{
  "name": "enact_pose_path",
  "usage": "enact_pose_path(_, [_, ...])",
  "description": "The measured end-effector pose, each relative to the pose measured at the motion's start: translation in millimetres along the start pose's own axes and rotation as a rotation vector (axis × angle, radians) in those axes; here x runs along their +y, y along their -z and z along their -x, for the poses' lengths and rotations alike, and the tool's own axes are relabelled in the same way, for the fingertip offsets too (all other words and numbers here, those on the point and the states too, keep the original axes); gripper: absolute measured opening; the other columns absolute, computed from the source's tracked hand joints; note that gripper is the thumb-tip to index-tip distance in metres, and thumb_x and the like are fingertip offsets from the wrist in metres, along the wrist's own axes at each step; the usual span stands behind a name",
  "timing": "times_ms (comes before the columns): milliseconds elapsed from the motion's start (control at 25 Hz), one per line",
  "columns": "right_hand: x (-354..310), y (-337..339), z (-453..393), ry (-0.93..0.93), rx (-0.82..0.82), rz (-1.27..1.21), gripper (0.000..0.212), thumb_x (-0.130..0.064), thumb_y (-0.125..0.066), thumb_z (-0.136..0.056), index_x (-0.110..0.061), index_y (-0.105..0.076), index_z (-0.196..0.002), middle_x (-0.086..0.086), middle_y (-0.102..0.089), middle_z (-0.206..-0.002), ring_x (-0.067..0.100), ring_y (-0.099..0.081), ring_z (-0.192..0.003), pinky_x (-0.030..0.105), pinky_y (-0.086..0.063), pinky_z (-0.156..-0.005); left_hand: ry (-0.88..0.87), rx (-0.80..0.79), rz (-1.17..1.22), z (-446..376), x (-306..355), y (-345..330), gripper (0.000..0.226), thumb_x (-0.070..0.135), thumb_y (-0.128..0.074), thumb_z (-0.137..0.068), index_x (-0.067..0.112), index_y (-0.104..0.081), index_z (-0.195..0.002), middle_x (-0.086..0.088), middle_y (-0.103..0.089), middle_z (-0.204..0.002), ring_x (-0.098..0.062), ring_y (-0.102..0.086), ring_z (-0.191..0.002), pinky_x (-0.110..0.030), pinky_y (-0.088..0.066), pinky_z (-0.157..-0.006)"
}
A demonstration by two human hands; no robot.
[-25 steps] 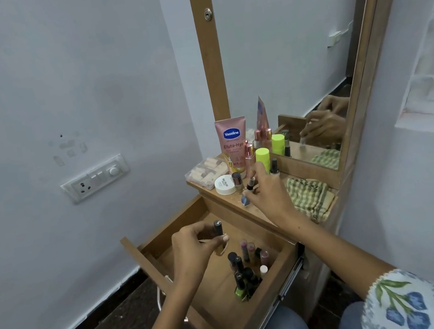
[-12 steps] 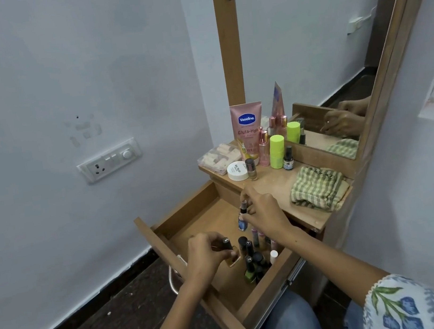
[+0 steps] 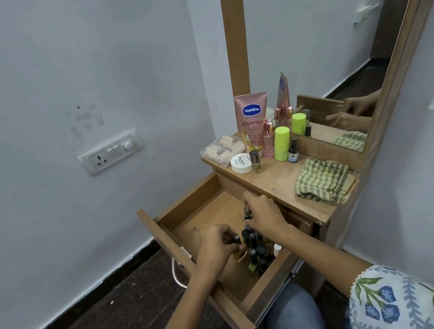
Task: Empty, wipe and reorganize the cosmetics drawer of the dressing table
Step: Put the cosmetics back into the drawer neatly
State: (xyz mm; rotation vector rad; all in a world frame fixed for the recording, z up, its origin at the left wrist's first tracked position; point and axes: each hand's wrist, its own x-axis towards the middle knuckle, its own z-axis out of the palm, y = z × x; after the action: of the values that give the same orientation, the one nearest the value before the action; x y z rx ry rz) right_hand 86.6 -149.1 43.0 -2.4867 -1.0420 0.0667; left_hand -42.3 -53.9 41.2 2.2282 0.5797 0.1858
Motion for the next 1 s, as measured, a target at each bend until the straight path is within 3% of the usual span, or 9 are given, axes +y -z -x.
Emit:
enact_pose_path(160, [3,0,2,-0.027,-0.03,0.024,0.04,-0.015,-0.077,-0.076,-0.016,-0.044,-0.098,0.01,-0.067,-0.099,0.03,-0.065,-0.093,0.039,-0.055,-0.074,-0.013,-0.028,-0.013,-1,-3,-1,0.021,0.008,-0.082,-0.069,0.019,-0.065,-0.074,0.003,-0.069,-0.079,-0.007,-0.067,-0.077,-0.025,-0.058,-0.072])
enact_pose_path(440, [8,0,7,-0.027,-0.044,0.024,0.037,-0.018,-0.076,-0.077,-0.015,-0.05,-0.103,0.008,-0.068,-0.098,0.027,-0.065,-0.093,0.038,-0.055,-0.076,-0.029,-0.059,-0.023,3,-1,1,0.019,0.007,-0.079,-0.072,0.017,-0.065,-0.08,0.006,-0.066,-0.079,-0.004,-0.065,-0.075,-0.013,-0.054,-0.066])
enact_pose_path(680, [13,3,13,-0.036,-0.038,0.022,0.031,-0.023,-0.075,-0.078,-0.013,-0.062,-0.105,0.007,-0.069,-0.097,0.025,-0.066,-0.093,0.035,-0.055,-0.076,-0.021,-0.076,-0.049,-1,0,4,0.036,0.006,-0.082,-0.067,0.011,-0.068,-0.101,-0.003,-0.071,-0.092,-0.011,-0.068,-0.085,-0.027,-0.057,-0.08])
enact_pose_path(1000, [18,32,24,0.04,0.065,-0.093,0.031,-0.021,-0.072,-0.08,-0.017,-0.062,-0.11,0.002,-0.069,-0.096,0.017,-0.064,-0.088,0.032,-0.055,-0.077,-0.056,-0.136,-0.096,-6,27,21,0.042,0.009,-0.079,-0.072,0.017,-0.065,-0.111,0.004,-0.067,-0.105,-0.008,-0.063,-0.097,-0.027,-0.056,-0.084])
